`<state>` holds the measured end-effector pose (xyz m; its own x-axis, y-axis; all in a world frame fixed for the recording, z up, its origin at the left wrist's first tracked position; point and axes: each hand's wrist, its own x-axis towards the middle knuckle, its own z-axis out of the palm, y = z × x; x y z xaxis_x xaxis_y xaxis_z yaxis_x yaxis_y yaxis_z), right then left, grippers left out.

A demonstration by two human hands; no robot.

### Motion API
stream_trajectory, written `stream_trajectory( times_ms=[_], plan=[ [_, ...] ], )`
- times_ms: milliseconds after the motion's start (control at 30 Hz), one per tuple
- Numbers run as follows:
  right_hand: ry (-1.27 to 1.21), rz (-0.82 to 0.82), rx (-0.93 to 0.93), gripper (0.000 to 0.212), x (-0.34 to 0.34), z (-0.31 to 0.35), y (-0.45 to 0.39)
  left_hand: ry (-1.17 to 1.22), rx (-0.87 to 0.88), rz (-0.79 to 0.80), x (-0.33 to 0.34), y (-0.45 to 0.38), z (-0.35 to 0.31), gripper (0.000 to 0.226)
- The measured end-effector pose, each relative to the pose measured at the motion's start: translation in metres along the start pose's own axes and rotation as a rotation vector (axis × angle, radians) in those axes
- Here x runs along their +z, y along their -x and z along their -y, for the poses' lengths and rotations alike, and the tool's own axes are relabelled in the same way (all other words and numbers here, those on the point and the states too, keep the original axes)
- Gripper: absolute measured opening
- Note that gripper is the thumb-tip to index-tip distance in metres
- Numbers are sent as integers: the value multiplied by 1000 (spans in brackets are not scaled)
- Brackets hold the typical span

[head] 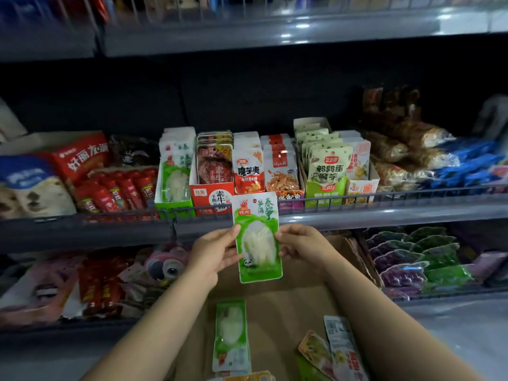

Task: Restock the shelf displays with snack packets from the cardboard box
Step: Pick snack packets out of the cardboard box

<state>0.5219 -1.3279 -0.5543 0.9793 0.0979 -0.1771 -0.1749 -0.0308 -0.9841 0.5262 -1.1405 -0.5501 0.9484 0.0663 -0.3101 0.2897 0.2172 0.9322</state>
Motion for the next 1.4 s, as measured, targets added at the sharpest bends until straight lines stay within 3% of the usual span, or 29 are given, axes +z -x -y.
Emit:
stream_trajectory(
  times_ms=[433, 667, 1033, 1133, 1233, 1400],
  plan=[
    [197, -73, -294, 2, 89, 80, -45, -1, 244, -127, -68, -18, -90, 20],
    [442, -129, -481, 10, 129, 116, -94, -9, 372, -226, -94, -60, -132, 19],
    [458, -225, -466, 10, 159, 133, -161, -61, 501, -270, -111, -119, -156, 10],
    [546, -270, -457, 20, 160, 128, -171, -89, 472, -257, -114, -131, -152, 6],
    [589, -314, -463, 11, 160, 125, -174, -110, 451, -250, -113, -141, -149, 5],
    [740, -324, -447, 13, 162, 117, -181, -240, 425, -287, -115, -152, -142, 12]
  ],
)
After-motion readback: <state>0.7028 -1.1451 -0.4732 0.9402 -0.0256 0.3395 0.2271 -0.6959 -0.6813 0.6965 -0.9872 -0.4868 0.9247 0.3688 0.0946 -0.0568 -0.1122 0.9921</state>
